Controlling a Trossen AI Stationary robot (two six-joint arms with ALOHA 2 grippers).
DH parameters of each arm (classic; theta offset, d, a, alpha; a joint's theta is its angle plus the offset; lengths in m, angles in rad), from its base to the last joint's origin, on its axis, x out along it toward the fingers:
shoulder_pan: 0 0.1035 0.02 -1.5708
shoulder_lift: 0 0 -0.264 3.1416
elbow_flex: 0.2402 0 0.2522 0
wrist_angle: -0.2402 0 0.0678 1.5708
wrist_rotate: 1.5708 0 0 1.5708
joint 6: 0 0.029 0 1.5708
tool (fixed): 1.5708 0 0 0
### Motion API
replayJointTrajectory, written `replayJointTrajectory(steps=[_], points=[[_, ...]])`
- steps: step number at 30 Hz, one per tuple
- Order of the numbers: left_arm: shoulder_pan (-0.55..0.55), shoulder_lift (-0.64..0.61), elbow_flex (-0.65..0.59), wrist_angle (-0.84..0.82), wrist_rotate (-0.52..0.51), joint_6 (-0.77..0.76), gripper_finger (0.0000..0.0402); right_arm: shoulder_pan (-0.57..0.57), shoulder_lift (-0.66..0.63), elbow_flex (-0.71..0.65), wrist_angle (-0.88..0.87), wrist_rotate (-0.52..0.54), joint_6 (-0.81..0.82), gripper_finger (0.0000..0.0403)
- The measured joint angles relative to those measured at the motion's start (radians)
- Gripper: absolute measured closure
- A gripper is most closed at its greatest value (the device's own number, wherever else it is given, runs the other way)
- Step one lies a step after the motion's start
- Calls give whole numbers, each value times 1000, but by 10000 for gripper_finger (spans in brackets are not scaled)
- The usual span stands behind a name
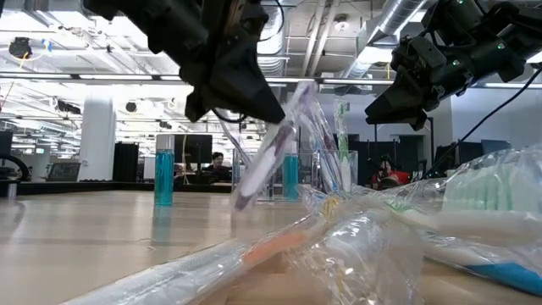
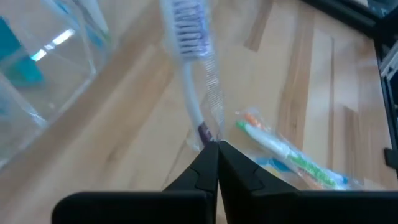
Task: Pick & Place toothbrushing station
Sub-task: Put the violet toothbrush into the transparent organizer
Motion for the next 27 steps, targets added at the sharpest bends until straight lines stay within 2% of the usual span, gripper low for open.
replayJointTrajectory(steps=[10, 19, 27], points=[[-1, -145, -85, 3, -126, 52, 401, 0, 0, 0, -2, 0, 0, 276], [-1, -325, -196, 22, -295, 132, 401, 0, 0, 0, 4, 0, 0, 276], [20, -376, -299, 235, -342, 262, 401, 0, 0, 0, 12, 0, 0, 276]])
